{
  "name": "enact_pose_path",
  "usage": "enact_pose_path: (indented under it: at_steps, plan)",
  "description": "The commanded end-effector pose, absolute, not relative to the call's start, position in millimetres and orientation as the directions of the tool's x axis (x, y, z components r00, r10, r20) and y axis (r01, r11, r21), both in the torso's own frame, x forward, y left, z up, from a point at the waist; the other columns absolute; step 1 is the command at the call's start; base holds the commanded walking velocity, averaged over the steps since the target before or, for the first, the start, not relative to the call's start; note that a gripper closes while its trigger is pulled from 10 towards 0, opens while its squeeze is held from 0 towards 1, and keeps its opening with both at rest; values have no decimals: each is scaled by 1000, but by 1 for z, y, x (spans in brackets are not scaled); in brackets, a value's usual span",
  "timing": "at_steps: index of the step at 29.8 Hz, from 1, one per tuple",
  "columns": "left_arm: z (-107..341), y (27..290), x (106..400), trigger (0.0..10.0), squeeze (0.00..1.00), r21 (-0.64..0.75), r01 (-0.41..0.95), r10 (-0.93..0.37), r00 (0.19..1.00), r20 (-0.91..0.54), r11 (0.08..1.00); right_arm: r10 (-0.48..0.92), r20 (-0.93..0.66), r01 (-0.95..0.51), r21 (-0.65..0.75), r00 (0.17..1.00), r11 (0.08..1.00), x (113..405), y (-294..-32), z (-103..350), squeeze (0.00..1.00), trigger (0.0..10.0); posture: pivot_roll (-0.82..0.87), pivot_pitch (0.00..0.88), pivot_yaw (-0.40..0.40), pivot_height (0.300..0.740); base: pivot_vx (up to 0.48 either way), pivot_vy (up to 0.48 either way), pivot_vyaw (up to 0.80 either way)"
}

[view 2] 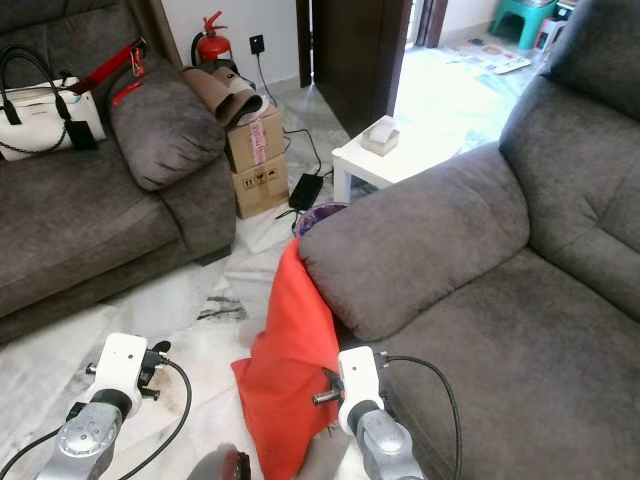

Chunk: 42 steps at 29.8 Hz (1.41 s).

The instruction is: Move the pillow to the sofa from floor

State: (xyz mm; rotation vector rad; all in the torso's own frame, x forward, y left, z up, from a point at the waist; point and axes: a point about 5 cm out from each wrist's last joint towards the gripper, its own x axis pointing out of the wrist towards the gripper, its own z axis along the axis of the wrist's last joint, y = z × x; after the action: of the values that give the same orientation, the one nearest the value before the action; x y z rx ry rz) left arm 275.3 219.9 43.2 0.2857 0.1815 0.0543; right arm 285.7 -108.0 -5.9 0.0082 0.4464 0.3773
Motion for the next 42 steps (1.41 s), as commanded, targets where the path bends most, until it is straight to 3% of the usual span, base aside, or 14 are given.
enact_pose_path:
  at_steps: [1,15,21,30,35,42]
  plan:
    - [38,223,271,10000,0,294,-24,84,978,-193,956,364,-353,-354,96,862,930,295,-105,6,0,10000,120,120,35,740,0,0,0]
    - [40,225,272,10000,0,300,-22,81,979,-185,954,370,-331,-354,109,868,929,296,-109,9,0,10000,117,116,39,740,0,0,0]
    - [41,225,273,10000,0,301,-24,83,979,-184,953,403,-232,-382,133,885,915,308,-113,26,0,10000,118,114,40,740,0,0,0]
    - [41,225,274,10000,0,298,-22,79,980,-181,954,391,-38,-386,93,920,918,333,-141,69,0,10000,113,112,39,740,0,0,0]
    - [42,224,275,10000,0,295,-18,73,981,-179,955,462,54,-465,92,885,880,338,-145,88,0,10000,110,109,41,740,0,0,0]
    - [44,224,276,10000,0,294,-14,68,982,-174,956,619,209,-652,194,757,733,336,-130,111,0,10000,109,109,44,740,0,0,0]
